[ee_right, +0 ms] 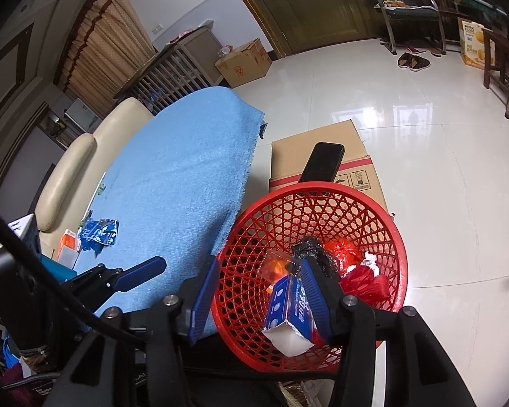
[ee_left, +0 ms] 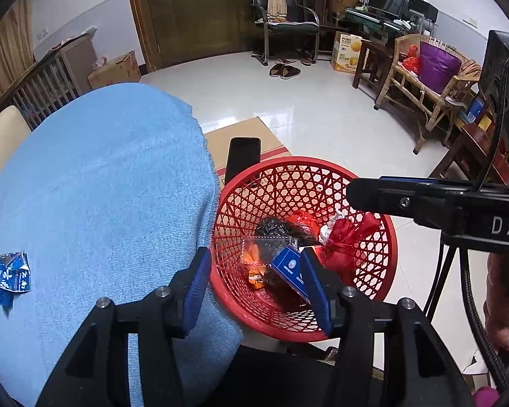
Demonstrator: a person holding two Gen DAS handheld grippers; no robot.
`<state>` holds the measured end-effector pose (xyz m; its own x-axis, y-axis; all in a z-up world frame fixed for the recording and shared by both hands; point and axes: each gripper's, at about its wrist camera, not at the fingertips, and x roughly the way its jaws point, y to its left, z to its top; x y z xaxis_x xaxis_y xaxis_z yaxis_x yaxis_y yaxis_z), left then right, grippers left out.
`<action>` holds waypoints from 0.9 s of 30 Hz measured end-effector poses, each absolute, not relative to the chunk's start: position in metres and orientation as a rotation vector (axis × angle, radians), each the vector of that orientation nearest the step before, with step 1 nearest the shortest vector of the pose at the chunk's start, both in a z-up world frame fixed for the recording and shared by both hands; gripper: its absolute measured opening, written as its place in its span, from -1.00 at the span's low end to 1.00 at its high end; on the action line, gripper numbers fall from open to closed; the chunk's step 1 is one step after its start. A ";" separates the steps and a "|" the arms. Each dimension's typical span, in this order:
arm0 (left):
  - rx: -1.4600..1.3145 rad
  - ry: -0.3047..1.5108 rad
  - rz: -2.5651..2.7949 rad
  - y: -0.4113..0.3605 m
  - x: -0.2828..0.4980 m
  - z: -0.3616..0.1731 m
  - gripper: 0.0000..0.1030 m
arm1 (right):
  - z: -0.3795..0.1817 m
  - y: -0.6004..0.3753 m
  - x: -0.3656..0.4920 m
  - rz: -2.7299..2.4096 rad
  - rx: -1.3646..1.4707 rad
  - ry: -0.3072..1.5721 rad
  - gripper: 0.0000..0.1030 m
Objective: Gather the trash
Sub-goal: 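Open the right gripper to drop the red bag while the left releases the toothpaste box, then move both grippers back from the wastebasket to the table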
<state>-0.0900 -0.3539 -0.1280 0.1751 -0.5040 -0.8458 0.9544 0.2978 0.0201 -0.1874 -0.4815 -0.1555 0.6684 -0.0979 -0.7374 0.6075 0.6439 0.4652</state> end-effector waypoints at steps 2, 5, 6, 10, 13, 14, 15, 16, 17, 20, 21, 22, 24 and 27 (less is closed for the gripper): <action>0.642 0.853 -1.139 -0.351 -0.087 -0.126 0.23 | -0.155 -0.482 -0.187 -0.449 0.778 0.736 0.09; 0.615 0.842 -1.123 -0.345 -0.081 -0.121 0.26 | -0.153 -0.483 -0.189 -0.450 0.787 0.730 0.10; 0.602 0.837 -1.111 -0.342 -0.078 -0.119 0.28 | -0.152 -0.483 -0.189 -0.451 0.788 0.726 0.12; 0.556 0.841 -1.081 -0.332 -0.066 -0.115 0.31 | -0.150 -0.485 -0.191 -0.458 0.794 0.715 0.20; 0.526 0.841 -1.067 -0.325 -0.059 -0.111 0.31 | -0.150 -0.484 -0.189 -0.456 0.797 0.722 0.21; 0.519 0.837 -1.063 -0.323 -0.057 -0.110 0.31 | -0.150 -0.483 -0.188 -0.456 0.796 0.725 0.22; 0.510 0.829 -1.055 -0.320 -0.054 -0.108 0.31 | -0.150 -0.483 -0.187 -0.455 0.794 0.727 0.22; 0.502 0.823 -1.049 -0.317 -0.052 -0.107 0.31 | -0.150 -0.482 -0.186 -0.454 0.791 0.728 0.22; 0.492 0.816 -1.040 -0.313 -0.049 -0.105 0.31 | -0.150 -0.481 -0.185 -0.452 0.787 0.729 0.22; 0.462 0.801 -1.016 -0.304 -0.040 -0.100 0.32 | -0.149 -0.478 -0.180 -0.453 0.772 0.739 0.22; 0.450 0.799 -1.004 -0.300 -0.036 -0.099 0.32 | -0.149 -0.477 -0.178 -0.454 0.767 0.743 0.23; 0.439 0.798 -0.991 -0.296 -0.031 -0.098 0.32 | -0.149 -0.476 -0.176 -0.455 0.765 0.745 0.24; 0.420 0.798 -0.962 -0.288 -0.021 -0.097 0.32 | -0.149 -0.475 -0.174 -0.459 0.764 0.748 0.26; 0.394 0.794 -0.918 -0.275 -0.008 -0.096 0.33 | -0.148 -0.473 -0.167 -0.455 0.759 0.756 0.26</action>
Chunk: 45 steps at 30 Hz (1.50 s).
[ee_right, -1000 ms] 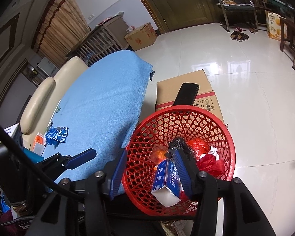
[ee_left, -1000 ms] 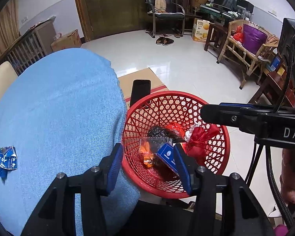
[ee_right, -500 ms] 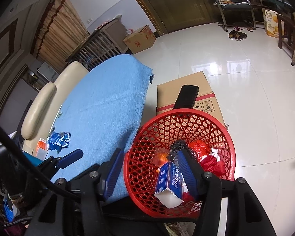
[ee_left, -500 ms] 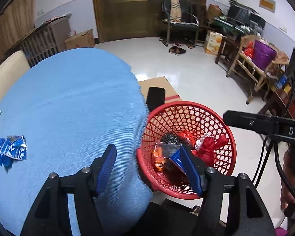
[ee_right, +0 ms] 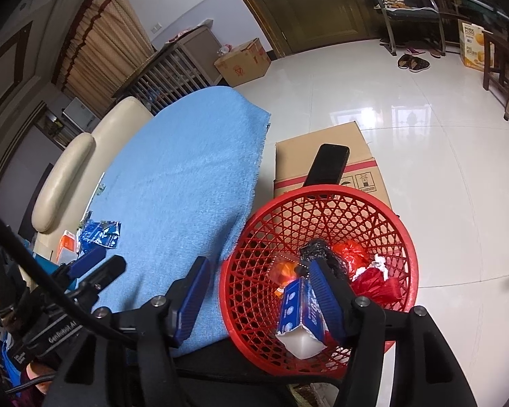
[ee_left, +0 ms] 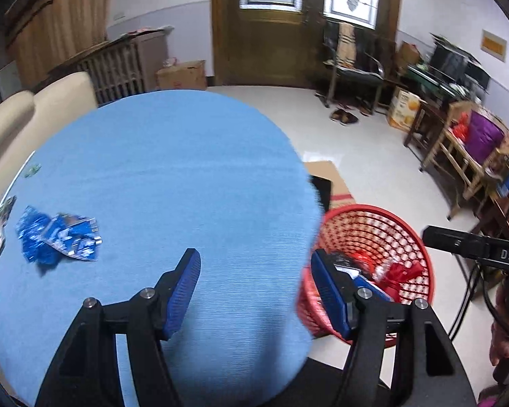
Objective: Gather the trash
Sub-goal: 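Move both grippers back from the wastebasket to the table, then grasp the blue plastic bag with the left gripper while the right grasps the blue-white carton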
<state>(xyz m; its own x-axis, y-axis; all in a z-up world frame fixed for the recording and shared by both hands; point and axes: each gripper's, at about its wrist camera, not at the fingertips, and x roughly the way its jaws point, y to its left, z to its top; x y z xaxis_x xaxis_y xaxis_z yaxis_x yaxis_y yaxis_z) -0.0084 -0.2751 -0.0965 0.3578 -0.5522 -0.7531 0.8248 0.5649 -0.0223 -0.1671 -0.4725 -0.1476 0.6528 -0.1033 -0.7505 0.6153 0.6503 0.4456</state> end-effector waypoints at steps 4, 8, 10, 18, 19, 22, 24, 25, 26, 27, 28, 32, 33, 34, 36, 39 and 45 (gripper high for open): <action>0.336 0.802 -0.833 -0.249 0.015 -0.095 0.33 | -0.146 -0.465 -0.148 -0.427 0.736 0.777 0.26; 0.285 0.804 -0.734 -0.219 0.042 -0.095 0.33 | -0.139 -0.448 -0.115 -0.368 0.677 0.803 0.26; 0.250 0.813 -0.683 -0.200 0.057 -0.096 0.33 | -0.133 -0.436 -0.093 -0.330 0.630 0.811 0.26; 0.123 0.848 -0.487 -0.129 0.118 -0.104 0.33 | -0.123 -0.387 -0.010 -0.186 0.499 0.848 0.26; 0.110 0.851 -0.468 -0.120 0.124 -0.105 0.33 | -0.123 -0.380 0.001 -0.165 0.484 0.851 0.26; 0.069 0.863 -0.410 -0.094 0.144 -0.108 0.33 | -0.124 -0.358 0.030 -0.110 0.437 0.863 0.26; 0.053 0.867 -0.380 -0.080 0.153 -0.111 0.33 | -0.128 -0.342 0.048 -0.071 0.404 0.876 0.26; 0.047 0.868 -0.362 -0.073 0.157 -0.112 0.33 | -0.130 -0.334 0.058 -0.050 0.388 0.886 0.26; 0.042 0.870 -0.348 -0.068 0.161 -0.113 0.33 | -0.133 -0.327 0.066 -0.032 0.374 0.895 0.26; 0.038 0.872 -0.337 -0.063 0.164 -0.114 0.33 | -0.137 -0.320 0.073 -0.012 0.359 0.906 0.26; 0.033 0.876 -0.325 -0.058 0.167 -0.115 0.34 | -0.141 -0.311 0.082 0.009 0.340 0.919 0.26; 0.011 0.896 -0.302 -0.044 0.177 -0.121 0.34 | -0.156 -0.283 0.109 0.079 0.273 0.953 0.27; 0.006 0.900 -0.298 -0.041 0.179 -0.123 0.34 | -0.159 -0.277 0.115 0.091 0.253 0.957 0.30; 0.002 0.902 -0.296 -0.038 0.182 -0.124 0.34 | -0.163 -0.271 0.121 0.104 0.234 0.957 0.31; -0.004 0.905 -0.292 -0.035 0.185 -0.125 0.34 | -0.169 -0.262 0.131 0.120 0.203 0.956 0.33; -0.016 0.912 -0.295 -0.032 0.191 -0.127 0.34 | -0.178 -0.250 0.148 0.126 0.161 0.955 0.33; -0.024 0.921 -0.317 -0.033 0.197 -0.127 0.34 | -0.191 -0.239 0.182 0.097 0.072 0.946 0.33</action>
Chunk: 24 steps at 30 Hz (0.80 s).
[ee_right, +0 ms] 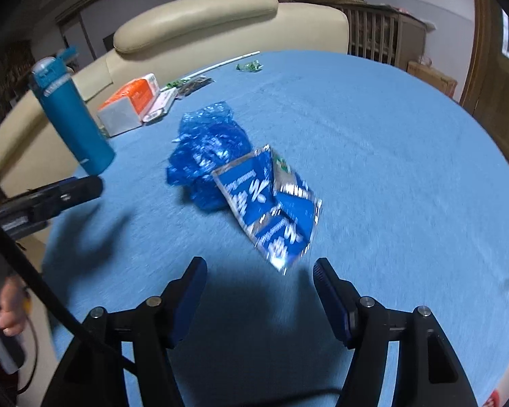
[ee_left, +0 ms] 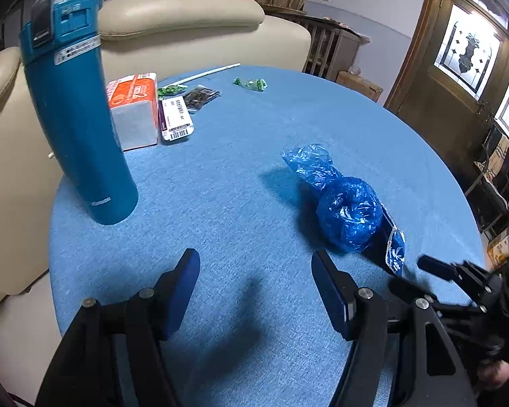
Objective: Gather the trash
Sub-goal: 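Grasp the blue plastic bag with the left gripper while the right grasps the blue-white carton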
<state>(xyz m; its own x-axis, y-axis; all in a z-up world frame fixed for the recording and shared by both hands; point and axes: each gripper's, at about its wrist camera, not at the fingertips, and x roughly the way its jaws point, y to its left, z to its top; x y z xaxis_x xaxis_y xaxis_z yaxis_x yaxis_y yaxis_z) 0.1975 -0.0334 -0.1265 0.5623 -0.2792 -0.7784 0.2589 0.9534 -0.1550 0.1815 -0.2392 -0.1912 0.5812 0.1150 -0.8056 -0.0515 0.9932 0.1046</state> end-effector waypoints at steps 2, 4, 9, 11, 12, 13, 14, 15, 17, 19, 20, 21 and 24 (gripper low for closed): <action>-0.020 0.919 -0.327 -0.035 0.199 -0.124 0.34 | -0.193 -0.243 0.189 0.087 0.062 0.938 0.34; -0.020 0.917 -0.339 -0.037 0.201 -0.120 0.34 | -0.197 -0.246 0.202 0.092 0.064 0.941 0.39; -0.011 0.911 -0.378 -0.047 0.211 -0.109 0.34 | -0.206 -0.259 0.233 0.137 0.130 0.954 0.40; -0.003 0.906 -0.387 -0.052 0.214 -0.105 0.34 | -0.206 -0.261 0.237 0.155 0.143 0.934 0.40; 0.002 0.903 -0.398 -0.057 0.217 -0.103 0.34 | -0.207 -0.264 0.241 0.159 0.150 0.936 0.40; 0.006 0.902 -0.407 -0.060 0.219 -0.102 0.34 | -0.207 -0.265 0.244 0.168 0.151 0.932 0.40; 0.008 0.905 -0.416 -0.063 0.221 -0.101 0.35 | -0.207 -0.266 0.246 0.175 0.150 0.934 0.40; 0.006 0.910 -0.430 -0.068 0.225 -0.101 0.35 | -0.207 -0.266 0.249 0.180 0.145 0.937 0.40; -0.009 0.924 -0.463 -0.076 0.233 -0.102 0.35 | -0.208 -0.265 0.252 0.188 0.131 0.941 0.39; -0.026 0.945 -0.480 -0.083 0.239 -0.105 0.35 | -0.208 -0.263 0.253 0.196 0.103 0.942 0.37; -0.039 0.960 -0.488 -0.087 0.243 -0.107 0.35 | -0.208 -0.263 0.254 0.200 0.103 0.941 0.36; -0.056 0.975 -0.498 -0.090 0.247 -0.109 0.35 | -0.208 -0.265 0.254 0.205 0.112 0.938 0.35; -0.076 1.005 -0.497 -0.098 0.256 -0.115 0.35 | -0.208 -0.275 0.250 0.196 0.136 0.931 0.34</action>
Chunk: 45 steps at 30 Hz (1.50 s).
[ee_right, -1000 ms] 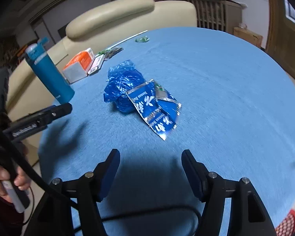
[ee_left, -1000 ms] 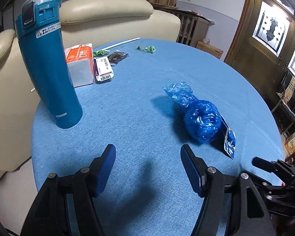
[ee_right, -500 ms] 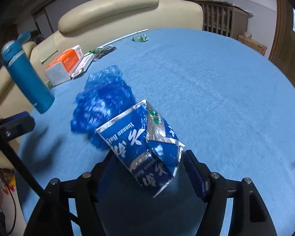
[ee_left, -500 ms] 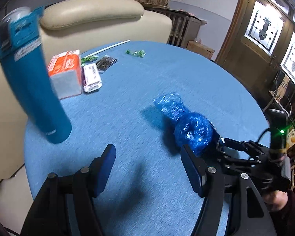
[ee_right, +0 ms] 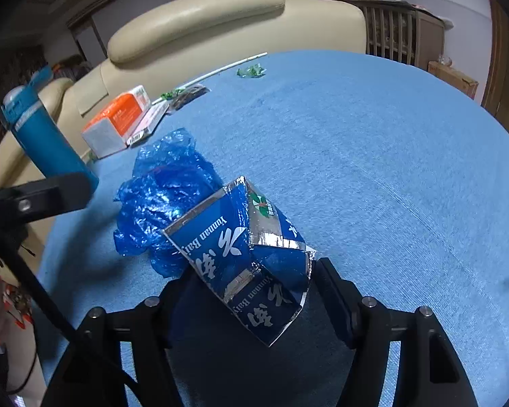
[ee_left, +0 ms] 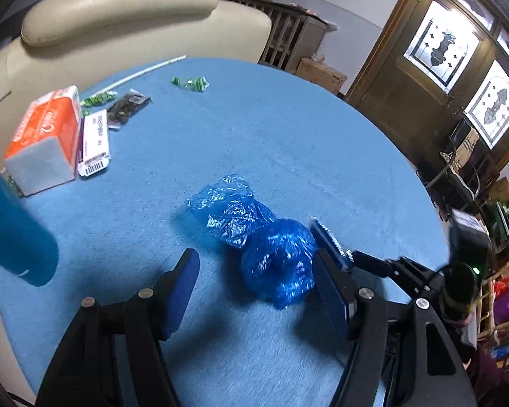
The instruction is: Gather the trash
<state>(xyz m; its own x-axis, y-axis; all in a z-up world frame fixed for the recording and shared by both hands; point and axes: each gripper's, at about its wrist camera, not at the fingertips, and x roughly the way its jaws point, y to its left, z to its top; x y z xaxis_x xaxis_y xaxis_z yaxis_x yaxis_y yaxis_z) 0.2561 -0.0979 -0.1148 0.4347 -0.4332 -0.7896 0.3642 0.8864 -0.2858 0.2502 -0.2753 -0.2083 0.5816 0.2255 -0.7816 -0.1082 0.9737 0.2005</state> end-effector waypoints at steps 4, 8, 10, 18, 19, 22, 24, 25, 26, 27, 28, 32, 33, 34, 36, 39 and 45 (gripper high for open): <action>-0.086 1.045 -0.513 -0.109 0.263 -0.124 0.35 | -0.208 -0.297 0.238 0.163 0.177 0.930 0.34; -0.063 1.070 -0.524 -0.126 0.266 -0.133 0.35 | -0.204 -0.315 0.221 0.111 0.210 0.925 0.34; -0.045 1.077 -0.516 -0.134 0.266 -0.137 0.35 | -0.201 -0.322 0.211 0.092 0.229 0.914 0.34; -0.014 1.054 -0.480 -0.135 0.255 -0.145 0.08 | -0.186 -0.334 0.166 0.059 0.289 0.874 0.34; -0.007 1.050 -0.478 -0.134 0.252 -0.144 0.06 | -0.187 -0.334 0.161 0.058 0.298 0.875 0.34; 0.014 1.024 -0.469 -0.128 0.237 -0.139 0.04 | -0.189 -0.333 0.147 0.054 0.312 0.878 0.34; 0.028 1.010 -0.468 -0.125 0.225 -0.135 0.04 | -0.188 -0.334 0.134 0.053 0.321 0.874 0.34; 0.035 1.006 -0.468 -0.125 0.219 -0.133 0.04 | -0.187 -0.335 0.126 0.052 0.327 0.869 0.34; 0.045 1.002 -0.468 -0.124 0.213 -0.132 0.04 | -0.186 -0.335 0.121 0.050 0.332 0.864 0.34; 0.061 0.994 -0.471 -0.124 0.204 -0.129 0.04 | -0.184 -0.334 0.115 0.048 0.337 0.856 0.33; 0.070 0.990 -0.473 -0.124 0.197 -0.128 0.04 | -0.181 -0.334 0.108 0.047 0.345 0.849 0.33; 0.127 0.955 -0.473 -0.129 0.166 -0.118 0.04 | -0.173 -0.333 0.085 0.035 0.352 0.832 0.32; 0.143 0.942 -0.473 -0.130 0.155 -0.114 0.04 | -0.172 -0.332 0.079 0.025 0.345 0.835 0.32; 0.155 0.931 -0.475 -0.132 0.149 -0.111 0.04 | -0.173 -0.333 0.073 0.016 0.344 0.839 0.31; 0.183 0.903 -0.478 -0.136 0.133 -0.104 0.04 | -0.174 -0.335 0.061 0.010 0.369 0.842 0.29; 0.224 0.849 -0.488 -0.141 0.112 -0.090 0.04 | -0.174 -0.343 0.039 0.000 0.405 0.834 0.19; 0.287 0.751 -0.509 -0.154 0.081 -0.070 0.04 | -0.178 -0.354 0.020 -0.053 0.420 0.856 0.10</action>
<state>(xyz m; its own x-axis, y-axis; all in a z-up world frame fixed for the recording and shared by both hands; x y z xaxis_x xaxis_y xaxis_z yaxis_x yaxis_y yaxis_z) 0.0809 -0.1537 -0.0704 0.6187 -0.3355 -0.7103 0.5354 0.8418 0.0687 0.0203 -0.3540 -0.1776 0.6592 0.1214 -0.7421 0.2114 0.9172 0.3378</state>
